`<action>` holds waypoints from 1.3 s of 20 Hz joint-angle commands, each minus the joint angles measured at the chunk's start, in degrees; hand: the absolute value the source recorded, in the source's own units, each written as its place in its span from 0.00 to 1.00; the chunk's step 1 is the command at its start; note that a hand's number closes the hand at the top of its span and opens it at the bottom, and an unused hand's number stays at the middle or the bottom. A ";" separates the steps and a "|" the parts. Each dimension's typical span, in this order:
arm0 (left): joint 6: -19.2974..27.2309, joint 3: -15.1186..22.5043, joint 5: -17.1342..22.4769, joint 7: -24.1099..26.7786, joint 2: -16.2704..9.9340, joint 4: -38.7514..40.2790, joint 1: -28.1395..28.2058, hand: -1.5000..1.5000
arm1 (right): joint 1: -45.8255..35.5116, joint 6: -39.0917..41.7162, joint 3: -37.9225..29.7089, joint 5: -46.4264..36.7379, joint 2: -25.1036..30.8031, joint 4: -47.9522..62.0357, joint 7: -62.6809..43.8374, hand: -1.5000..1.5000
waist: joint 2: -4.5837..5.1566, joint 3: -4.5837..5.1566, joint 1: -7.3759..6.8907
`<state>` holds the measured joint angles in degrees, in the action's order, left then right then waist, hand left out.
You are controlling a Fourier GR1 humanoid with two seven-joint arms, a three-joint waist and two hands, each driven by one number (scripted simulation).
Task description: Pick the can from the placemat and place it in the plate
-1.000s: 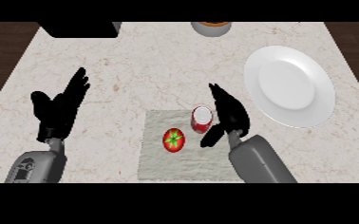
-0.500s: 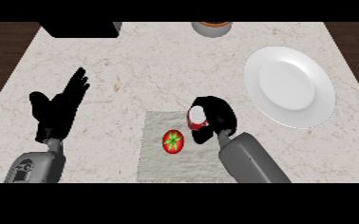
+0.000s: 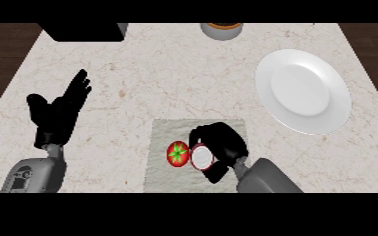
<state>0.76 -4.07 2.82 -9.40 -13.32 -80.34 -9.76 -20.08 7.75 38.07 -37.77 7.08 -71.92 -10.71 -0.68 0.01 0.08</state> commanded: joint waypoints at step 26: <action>0.21 0.14 -1.01 -1.54 1.84 -1.21 -0.09 0.50 | 5.63 -18.29 -36.90 11.97 18.60 -14.65 15.78 1.00 | 0.92 -0.09 -0.67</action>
<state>0.65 -4.01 1.64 -8.44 -11.78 -80.81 -8.38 -9.91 -11.96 9.37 -32.06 23.16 -96.25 -0.65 0.06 -0.02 -0.08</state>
